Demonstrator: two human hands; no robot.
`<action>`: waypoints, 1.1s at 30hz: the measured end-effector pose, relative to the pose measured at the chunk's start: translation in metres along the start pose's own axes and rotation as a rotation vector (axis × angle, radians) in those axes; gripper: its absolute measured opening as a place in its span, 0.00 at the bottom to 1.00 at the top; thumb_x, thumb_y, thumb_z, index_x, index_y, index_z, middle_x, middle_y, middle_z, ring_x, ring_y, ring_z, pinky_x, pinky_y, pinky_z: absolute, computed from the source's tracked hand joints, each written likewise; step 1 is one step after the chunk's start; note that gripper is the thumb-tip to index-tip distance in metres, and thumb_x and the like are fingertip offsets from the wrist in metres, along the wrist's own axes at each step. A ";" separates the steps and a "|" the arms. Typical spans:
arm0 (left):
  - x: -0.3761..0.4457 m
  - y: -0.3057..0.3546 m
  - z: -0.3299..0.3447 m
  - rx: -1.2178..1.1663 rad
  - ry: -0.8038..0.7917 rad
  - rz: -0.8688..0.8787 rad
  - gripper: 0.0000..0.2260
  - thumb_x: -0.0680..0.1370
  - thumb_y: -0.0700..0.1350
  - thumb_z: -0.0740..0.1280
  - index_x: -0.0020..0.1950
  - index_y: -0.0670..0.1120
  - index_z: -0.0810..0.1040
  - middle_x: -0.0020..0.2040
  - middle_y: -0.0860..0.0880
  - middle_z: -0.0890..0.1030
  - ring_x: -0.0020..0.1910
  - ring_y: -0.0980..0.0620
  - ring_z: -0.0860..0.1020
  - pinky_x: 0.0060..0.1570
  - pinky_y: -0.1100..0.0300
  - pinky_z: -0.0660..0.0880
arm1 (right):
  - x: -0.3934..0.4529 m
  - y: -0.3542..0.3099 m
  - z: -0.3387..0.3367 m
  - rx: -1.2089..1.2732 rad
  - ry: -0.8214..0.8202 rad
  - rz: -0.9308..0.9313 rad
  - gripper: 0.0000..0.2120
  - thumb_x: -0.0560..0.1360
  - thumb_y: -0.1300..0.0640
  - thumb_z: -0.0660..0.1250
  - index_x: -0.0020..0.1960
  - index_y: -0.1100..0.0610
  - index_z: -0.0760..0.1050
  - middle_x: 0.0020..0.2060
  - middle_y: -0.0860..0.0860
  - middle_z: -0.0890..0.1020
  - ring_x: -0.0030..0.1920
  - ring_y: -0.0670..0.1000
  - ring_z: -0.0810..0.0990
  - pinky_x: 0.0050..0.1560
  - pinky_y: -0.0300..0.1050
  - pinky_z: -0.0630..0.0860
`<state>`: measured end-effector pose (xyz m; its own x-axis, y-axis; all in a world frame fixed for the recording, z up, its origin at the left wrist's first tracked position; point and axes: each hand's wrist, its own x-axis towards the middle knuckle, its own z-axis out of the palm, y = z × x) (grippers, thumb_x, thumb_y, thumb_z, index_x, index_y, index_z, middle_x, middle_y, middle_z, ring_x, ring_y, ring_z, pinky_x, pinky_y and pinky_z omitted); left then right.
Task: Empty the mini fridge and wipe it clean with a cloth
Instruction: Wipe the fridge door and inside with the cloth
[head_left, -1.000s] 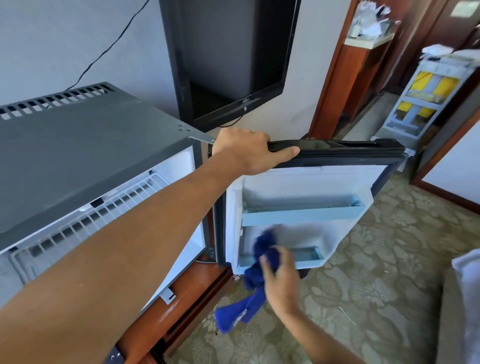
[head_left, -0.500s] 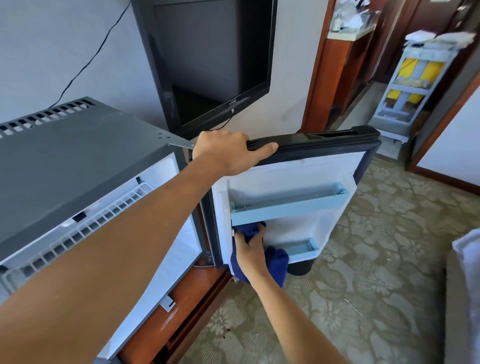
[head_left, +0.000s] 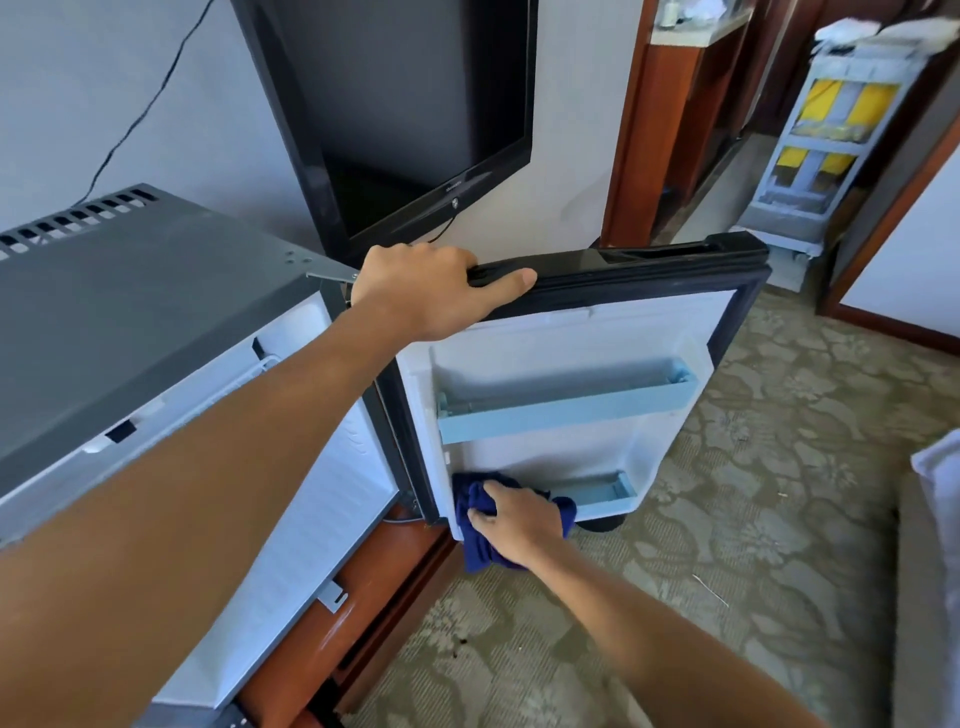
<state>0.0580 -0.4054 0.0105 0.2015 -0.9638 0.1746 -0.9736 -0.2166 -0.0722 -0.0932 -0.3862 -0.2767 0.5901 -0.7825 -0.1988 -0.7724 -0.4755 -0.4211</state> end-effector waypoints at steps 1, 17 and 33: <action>-0.002 -0.001 0.000 0.002 0.002 0.006 0.40 0.71 0.82 0.41 0.51 0.56 0.80 0.38 0.53 0.74 0.46 0.44 0.75 0.47 0.51 0.68 | 0.003 0.003 -0.005 -0.020 -0.033 -0.009 0.13 0.77 0.40 0.61 0.49 0.50 0.72 0.42 0.49 0.82 0.45 0.57 0.81 0.38 0.48 0.72; 0.000 -0.007 -0.003 -0.019 -0.010 0.017 0.40 0.73 0.81 0.41 0.51 0.54 0.80 0.38 0.54 0.75 0.45 0.46 0.75 0.47 0.51 0.70 | 0.023 0.068 -0.039 -0.268 0.051 0.399 0.08 0.80 0.52 0.61 0.51 0.56 0.76 0.45 0.53 0.85 0.45 0.56 0.84 0.38 0.45 0.70; -0.004 -0.002 -0.002 0.002 0.005 0.034 0.39 0.72 0.82 0.41 0.41 0.53 0.77 0.40 0.49 0.79 0.43 0.45 0.77 0.47 0.51 0.73 | -0.012 0.016 -0.023 1.316 0.021 0.539 0.17 0.70 0.52 0.79 0.53 0.58 0.78 0.35 0.54 0.79 0.31 0.52 0.76 0.35 0.48 0.76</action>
<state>0.0593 -0.4004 0.0120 0.1674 -0.9698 0.1771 -0.9797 -0.1838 -0.0803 -0.1183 -0.3934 -0.2608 0.2857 -0.7561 -0.5888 -0.1121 0.5838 -0.8041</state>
